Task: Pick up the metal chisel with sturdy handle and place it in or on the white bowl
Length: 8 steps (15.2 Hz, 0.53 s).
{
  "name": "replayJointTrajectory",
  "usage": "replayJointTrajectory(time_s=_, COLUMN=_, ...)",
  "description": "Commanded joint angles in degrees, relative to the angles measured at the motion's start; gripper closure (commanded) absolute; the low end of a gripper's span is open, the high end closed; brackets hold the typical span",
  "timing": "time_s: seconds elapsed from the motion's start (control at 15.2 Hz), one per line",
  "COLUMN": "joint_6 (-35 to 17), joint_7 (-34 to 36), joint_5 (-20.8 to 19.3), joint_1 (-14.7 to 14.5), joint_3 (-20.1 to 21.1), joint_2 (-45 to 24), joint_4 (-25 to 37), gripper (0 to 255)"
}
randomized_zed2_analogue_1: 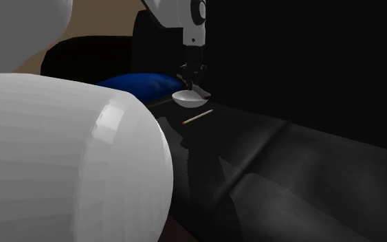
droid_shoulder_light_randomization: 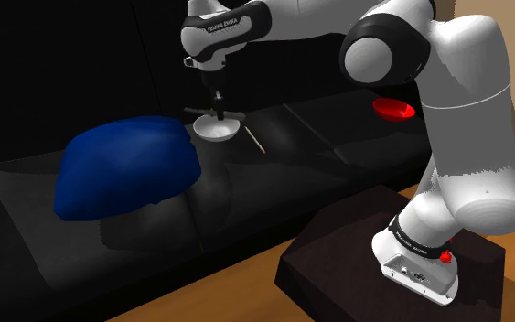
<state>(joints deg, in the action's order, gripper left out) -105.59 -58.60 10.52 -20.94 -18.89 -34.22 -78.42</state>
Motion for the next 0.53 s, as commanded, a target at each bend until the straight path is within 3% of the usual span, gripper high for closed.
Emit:
replayJointTrajectory(time_s=0.0, joint_6=-1.2, joint_7=0.0, joint_5=0.2, joint_1=0.0, joint_3=0.1, joint_2=-0.6, joint_4=-0.5, gripper=255)
replayJointTrajectory(time_s=0.46, joint_6=-2.1, joint_7=-0.1, joint_5=0.3, joint_1=0.0, joint_3=0.2, joint_2=-1.0, joint_4=-1.1, gripper=255)
